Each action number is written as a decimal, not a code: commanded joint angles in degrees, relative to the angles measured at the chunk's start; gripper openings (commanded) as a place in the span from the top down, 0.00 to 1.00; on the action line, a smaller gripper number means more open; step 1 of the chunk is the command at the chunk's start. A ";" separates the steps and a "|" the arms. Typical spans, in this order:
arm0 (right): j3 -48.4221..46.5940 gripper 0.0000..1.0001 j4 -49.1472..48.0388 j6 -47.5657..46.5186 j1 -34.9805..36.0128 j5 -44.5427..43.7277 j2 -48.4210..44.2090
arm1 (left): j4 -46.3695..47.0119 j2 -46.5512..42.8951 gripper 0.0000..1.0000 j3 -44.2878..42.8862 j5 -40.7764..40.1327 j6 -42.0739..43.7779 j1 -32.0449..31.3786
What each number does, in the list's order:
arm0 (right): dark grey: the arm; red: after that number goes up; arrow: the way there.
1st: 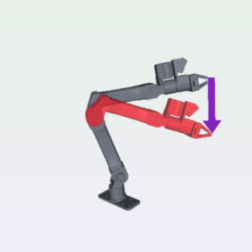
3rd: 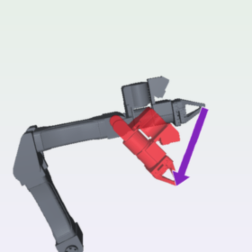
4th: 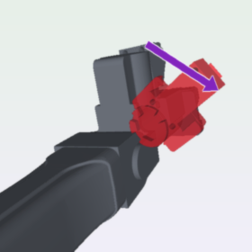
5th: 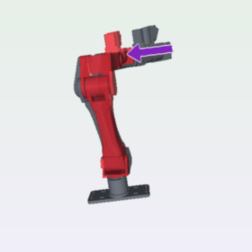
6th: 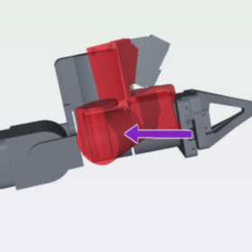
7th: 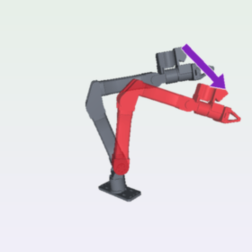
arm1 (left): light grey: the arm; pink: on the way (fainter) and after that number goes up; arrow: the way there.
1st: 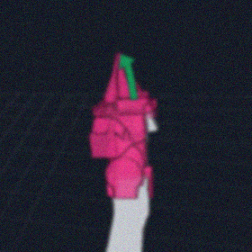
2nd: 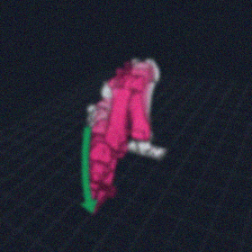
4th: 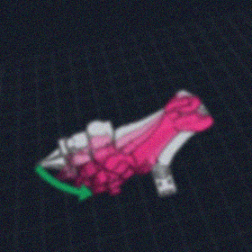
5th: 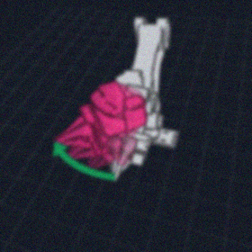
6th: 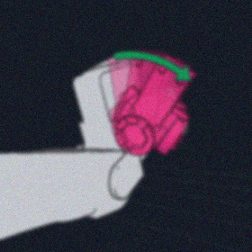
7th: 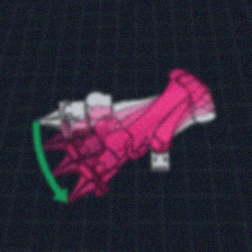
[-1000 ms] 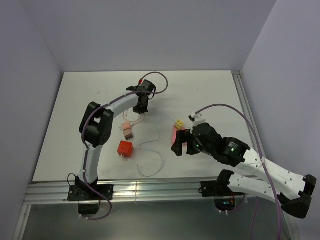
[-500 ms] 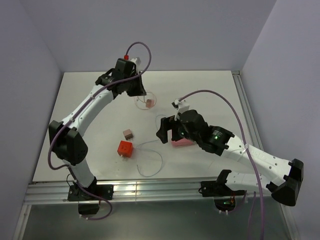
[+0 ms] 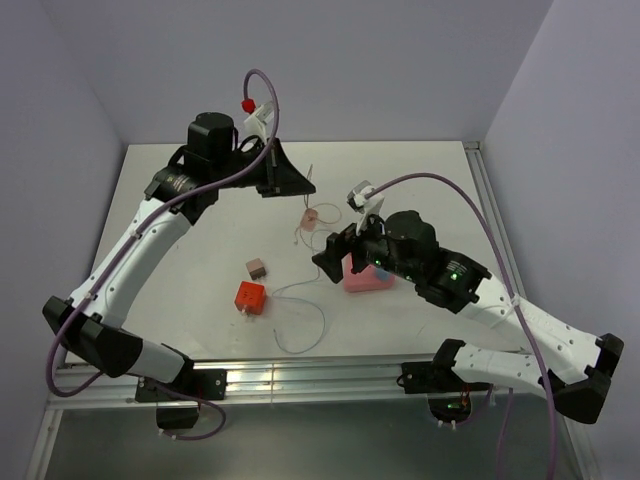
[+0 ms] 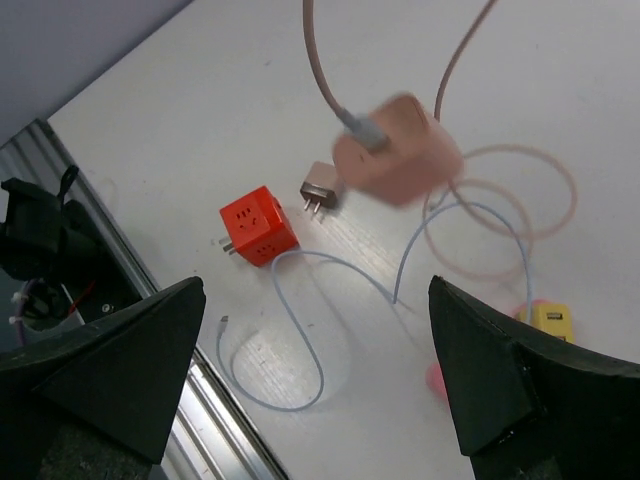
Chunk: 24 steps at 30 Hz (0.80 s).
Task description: Insert the plug
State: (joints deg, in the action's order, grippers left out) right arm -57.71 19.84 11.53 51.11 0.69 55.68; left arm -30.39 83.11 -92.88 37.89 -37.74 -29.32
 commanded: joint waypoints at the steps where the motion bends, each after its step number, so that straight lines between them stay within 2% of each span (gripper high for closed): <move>1: -0.12 0.00 -4.72 -7.57 -0.14 4.50 -2.77 | 7.18 -3.56 1.00 0.68 8.07 -5.15 -1.35; 9: -3.37 0.04 -0.67 -15.13 -0.05 8.44 -3.20 | 10.26 -5.77 1.00 2.18 10.71 -9.54 -3.37; 16: -3.19 0.07 -1.90 -14.61 -0.14 14.59 -3.04 | 11.85 -7.70 1.00 4.20 10.63 -11.04 -4.78; 21: -3.11 0.08 -4.01 -14.69 -0.05 14.08 -2.07 | 13.07 -8.32 1.00 5.25 11.06 -12.10 -5.13; 24: -4.68 0.11 -2.70 -15.22 -0.05 14.16 -1.19 | 13.87 -8.67 1.00 5.60 11.15 -12.80 -5.31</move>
State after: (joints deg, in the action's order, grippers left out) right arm -58.30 18.55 -2.17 51.11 13.69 53.91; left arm -20.73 76.84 -87.33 47.37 -49.25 -34.24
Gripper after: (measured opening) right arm 0.897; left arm 0.016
